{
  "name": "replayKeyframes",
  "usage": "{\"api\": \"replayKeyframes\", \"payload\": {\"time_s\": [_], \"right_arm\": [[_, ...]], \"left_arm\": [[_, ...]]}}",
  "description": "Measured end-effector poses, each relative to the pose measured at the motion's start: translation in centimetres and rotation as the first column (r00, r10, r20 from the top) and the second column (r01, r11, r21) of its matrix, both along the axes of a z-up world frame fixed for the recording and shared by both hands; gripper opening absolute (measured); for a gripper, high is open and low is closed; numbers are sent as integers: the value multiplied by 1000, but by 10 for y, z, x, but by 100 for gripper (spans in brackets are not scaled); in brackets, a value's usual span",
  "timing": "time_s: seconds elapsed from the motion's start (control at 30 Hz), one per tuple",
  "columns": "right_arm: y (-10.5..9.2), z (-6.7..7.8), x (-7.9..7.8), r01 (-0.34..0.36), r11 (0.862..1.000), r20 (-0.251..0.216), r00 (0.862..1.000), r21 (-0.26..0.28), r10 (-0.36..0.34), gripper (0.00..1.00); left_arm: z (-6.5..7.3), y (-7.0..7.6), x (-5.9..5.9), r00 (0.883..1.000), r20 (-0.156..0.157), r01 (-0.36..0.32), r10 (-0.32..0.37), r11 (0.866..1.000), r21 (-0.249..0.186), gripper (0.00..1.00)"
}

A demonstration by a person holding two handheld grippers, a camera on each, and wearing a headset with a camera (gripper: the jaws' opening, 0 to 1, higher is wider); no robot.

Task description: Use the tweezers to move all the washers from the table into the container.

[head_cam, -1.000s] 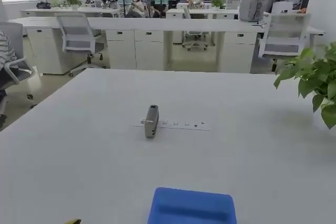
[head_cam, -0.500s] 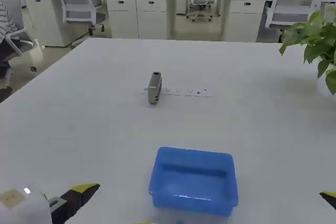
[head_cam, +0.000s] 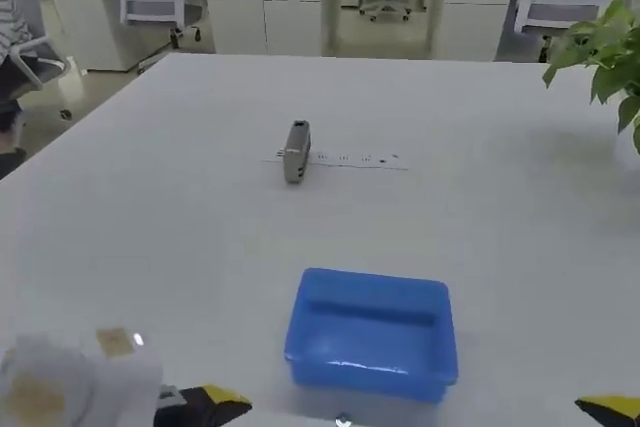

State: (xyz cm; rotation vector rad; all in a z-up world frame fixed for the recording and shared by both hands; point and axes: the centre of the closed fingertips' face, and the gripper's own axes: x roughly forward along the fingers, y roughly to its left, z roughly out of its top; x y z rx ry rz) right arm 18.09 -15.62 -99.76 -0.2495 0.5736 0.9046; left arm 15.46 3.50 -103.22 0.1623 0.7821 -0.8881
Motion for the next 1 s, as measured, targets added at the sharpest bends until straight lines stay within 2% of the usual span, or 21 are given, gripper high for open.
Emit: {"api": "replayKeyframes", "payload": {"time_s": [0.07, 0.1, 0.17, 0.2, 0.27, 0.37, 0.43, 0.5, 0.6, 0.7, 0.73, 0.87, 1.0], "right_arm": [[4, -1, -2, -17, 1000, -11, 1000, -2, 17, 38], [6, -1, -4, -28, 1000, -22, 999, -2, 27, 38], [10, -3, -7, -51, 999, -38, 998, -13, 50, 38], [11, -5, -8, -59, 998, -41, 997, -22, 58, 37], [12, -9, -9, -80, 996, -52, 996, -47, 77, 36], [18, -10, -8, -94, 994, -60, 994, -58, 91, 35], [22, -11, -6, -109, 992, -67, 992, -65, 105, 34], [27, -14, -5, -131, 988, -73, 989, -79, 126, 32], [33, -21, -6, -176, 977, -80, 983, -119, 167, 28], [39, -30, -6, -233, 958, -87, 971, -168, 222, 25], [42, -33, -7, -255, 951, -91, 966, -175, 242, 25], [54, -43, -8, -314, 932, -113, 948, -180, 298, 22], [64, -52, -9, -364, 912, -125, 930, -192, 345, 21]], "left_arm": [[-8, -4, -3, 998, -5, 64, -64, 996, 58, 31], [-15, -5, -6, 994, -17, 107, -105, 989, 106, 31], [-25, -9, -10, 982, -29, 190, -187, 968, 164, 27], [-28, -10, -11, 978, -29, 210, -208, 960, 184, 25], [-33, -14, -12, 972, -42, 237, -233, 951, 198, 24], [-37, -18, -12, 963, -45, 269, -266, 938, 218, 22], [-38, -19, -11, 959, -34, 280, -280, 931, 234, 20], [-39, -21, -11, 954, -45, 298, -296, 924, 238, 18], [-41, -23, -7, 948, -36, 314, -316, 913, 260, 16], [-42, -24, -4, 941, -27, 330, -336, 900, 283, 13], [-43, -24, -3, 936, -23, 343, -352, 892, 296, 12], [-43, -27, -1, 924, -14, 368, -383, 877, 309, 7], [-44, -28, 1, 906, 3, 397, -424, 851, 345, 4]]}}
